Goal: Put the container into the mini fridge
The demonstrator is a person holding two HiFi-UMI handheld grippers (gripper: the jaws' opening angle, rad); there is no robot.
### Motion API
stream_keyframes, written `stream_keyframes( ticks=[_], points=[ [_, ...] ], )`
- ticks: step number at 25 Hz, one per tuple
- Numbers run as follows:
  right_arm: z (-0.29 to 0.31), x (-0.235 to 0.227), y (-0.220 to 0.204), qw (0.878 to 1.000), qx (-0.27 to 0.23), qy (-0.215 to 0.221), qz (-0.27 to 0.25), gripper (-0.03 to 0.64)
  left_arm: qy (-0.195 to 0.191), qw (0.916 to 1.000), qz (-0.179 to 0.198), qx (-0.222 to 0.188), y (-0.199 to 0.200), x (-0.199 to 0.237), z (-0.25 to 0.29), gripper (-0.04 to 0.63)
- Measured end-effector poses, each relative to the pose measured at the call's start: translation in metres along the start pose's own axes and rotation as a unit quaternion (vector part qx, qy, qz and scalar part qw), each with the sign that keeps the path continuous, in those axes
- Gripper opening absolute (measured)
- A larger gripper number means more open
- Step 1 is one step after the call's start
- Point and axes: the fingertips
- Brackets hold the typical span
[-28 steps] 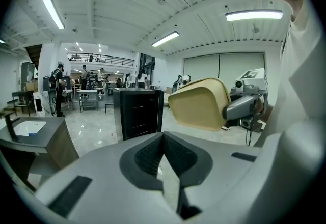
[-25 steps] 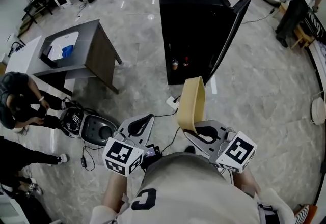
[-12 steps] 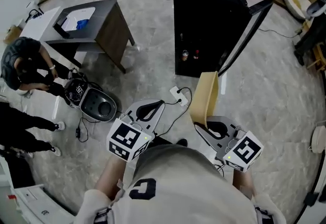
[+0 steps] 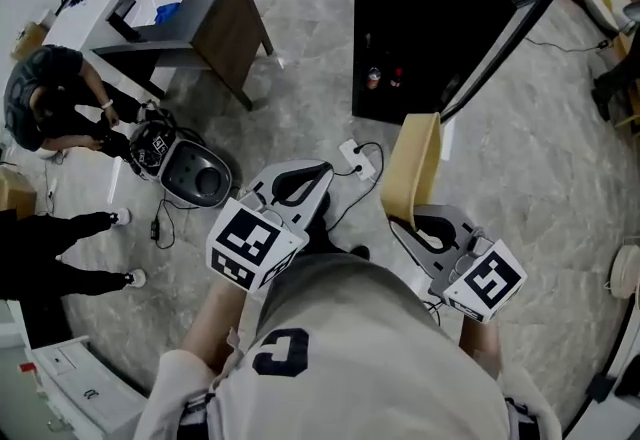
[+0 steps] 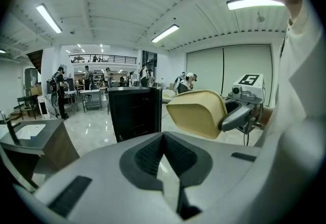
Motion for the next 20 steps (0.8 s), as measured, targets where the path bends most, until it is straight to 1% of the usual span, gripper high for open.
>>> stream_keyframes(
  ticks=[4, 8, 10, 13, 16, 20],
  points=[
    [0.011, -0.008, 0.006, 1.0, 0.019, -0.017, -0.008, 0.034, -0.008, 0.9999, -0.012, 0.001, -0.002, 0.022, 0.011, 0.054],
    [0.026, -0.029, 0.008, 0.998, 0.046, -0.038, 0.004, 0.034, -0.045, 0.9985, -0.026, -0.017, 0.009, 0.042, 0.024, 0.054],
    [0.039, -0.042, 0.013, 0.998, 0.051, -0.046, 0.01, 0.034, -0.052, 0.9982, -0.024, -0.018, 0.01, 0.059, 0.031, 0.054],
    [0.062, -0.059, 0.032, 0.997, 0.056, -0.05, 0.011, 0.034, -0.056, 0.9979, -0.026, -0.018, 0.012, 0.093, 0.036, 0.054],
    [0.084, -0.075, 0.049, 0.996, 0.07, -0.052, 0.003, 0.034, -0.056, 0.9975, -0.035, -0.026, 0.02, 0.135, 0.04, 0.054],
    [0.115, -0.096, 0.069, 0.994, 0.084, -0.063, -0.002, 0.034, -0.056, 0.9973, -0.038, -0.029, 0.022, 0.184, 0.045, 0.054]
  ],
)
Point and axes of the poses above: the fingertips, and each gripper's own axes: z forward along the fingers, x to its left, y out of its top, and after that the axes turned 14 degrees about x, right-handed
